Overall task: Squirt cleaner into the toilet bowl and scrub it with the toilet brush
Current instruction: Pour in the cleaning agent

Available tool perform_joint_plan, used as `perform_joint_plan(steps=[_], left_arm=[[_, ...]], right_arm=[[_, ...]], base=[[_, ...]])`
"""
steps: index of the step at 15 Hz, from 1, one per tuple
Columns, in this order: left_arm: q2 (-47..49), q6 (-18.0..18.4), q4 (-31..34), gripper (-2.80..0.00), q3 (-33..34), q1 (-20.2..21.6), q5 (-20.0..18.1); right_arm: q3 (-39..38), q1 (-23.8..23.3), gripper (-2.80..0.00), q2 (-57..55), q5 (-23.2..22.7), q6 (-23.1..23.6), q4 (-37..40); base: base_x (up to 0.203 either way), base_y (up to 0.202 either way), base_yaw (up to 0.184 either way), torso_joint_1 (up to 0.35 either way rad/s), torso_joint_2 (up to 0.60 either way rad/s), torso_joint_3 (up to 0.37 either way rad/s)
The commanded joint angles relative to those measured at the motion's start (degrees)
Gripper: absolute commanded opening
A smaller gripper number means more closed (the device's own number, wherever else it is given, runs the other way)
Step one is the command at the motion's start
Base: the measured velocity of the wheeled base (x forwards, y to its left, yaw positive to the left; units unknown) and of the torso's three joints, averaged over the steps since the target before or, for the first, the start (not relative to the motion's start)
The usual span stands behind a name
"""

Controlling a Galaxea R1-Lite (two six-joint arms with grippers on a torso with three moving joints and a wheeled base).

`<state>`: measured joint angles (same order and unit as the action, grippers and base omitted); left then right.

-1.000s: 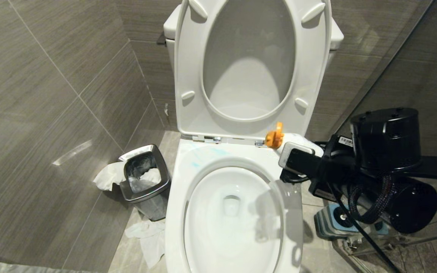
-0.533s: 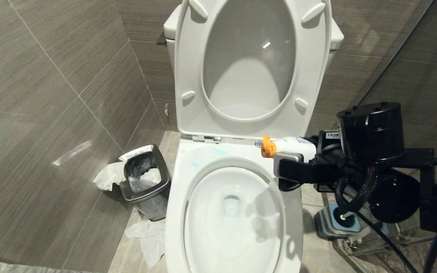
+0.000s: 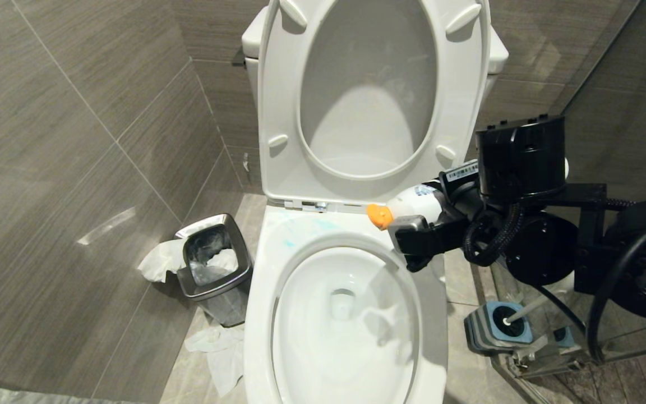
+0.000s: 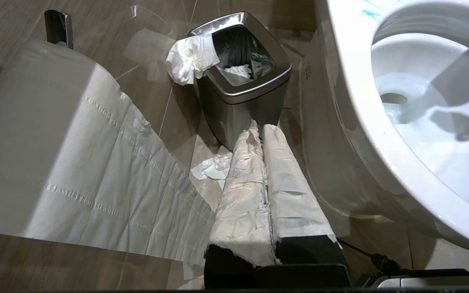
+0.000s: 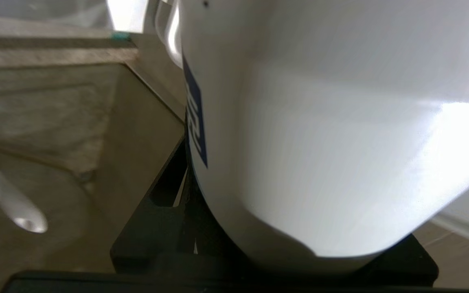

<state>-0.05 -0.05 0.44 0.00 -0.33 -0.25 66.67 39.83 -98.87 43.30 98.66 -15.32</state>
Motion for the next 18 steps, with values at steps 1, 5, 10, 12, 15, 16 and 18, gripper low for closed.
perform_joint_plan(steps=[1,5,10,12,15,16,18], left_arm=[[0.0,0.0,0.0,-2.8,0.1,0.0,0.0],[0.0,0.0,0.0,-2.8,0.1,0.0,0.0],[0.0,0.0,0.0,-2.8,0.1,0.0,0.0],[0.0,0.0,0.0,-2.8,0.1,0.0,0.0],[0.0,0.0,0.0,-2.8,0.1,0.0,0.0],[0.0,0.0,0.0,-2.8,0.1,0.0,0.0],[0.0,0.0,0.0,-2.8,0.1,0.0,0.0]], right_arm=[[1.6,0.0,-2.8,-1.1,0.3,5.8,-0.1],[2.7,0.0,-2.8,-1.0,2.7,13.2,-0.4],[4.2,0.1,-2.8,-1.5,2.2,13.1,-0.5],[4.2,0.1,-2.8,-1.5,2.1,12.8,-0.5],[4.2,0.3,-2.8,-1.6,1.4,9.8,-0.5],[4.2,0.5,-2.8,-1.6,1.3,8.9,-0.5],[4.0,1.0,-2.8,-1.7,1.4,4.7,-0.4]], base=[[0.0,0.0,0.0,0.0,0.0,0.0],[0.0,0.0,0.0,0.0,0.0,0.0],[0.0,0.0,0.0,0.0,0.0,0.0],[0.0,0.0,0.0,0.0,0.0,0.0],[0.0,0.0,0.0,0.0,0.0,0.0],[0.0,0.0,0.0,0.0,0.0,0.0],[0.0,0.0,0.0,0.0,0.0,0.0]])
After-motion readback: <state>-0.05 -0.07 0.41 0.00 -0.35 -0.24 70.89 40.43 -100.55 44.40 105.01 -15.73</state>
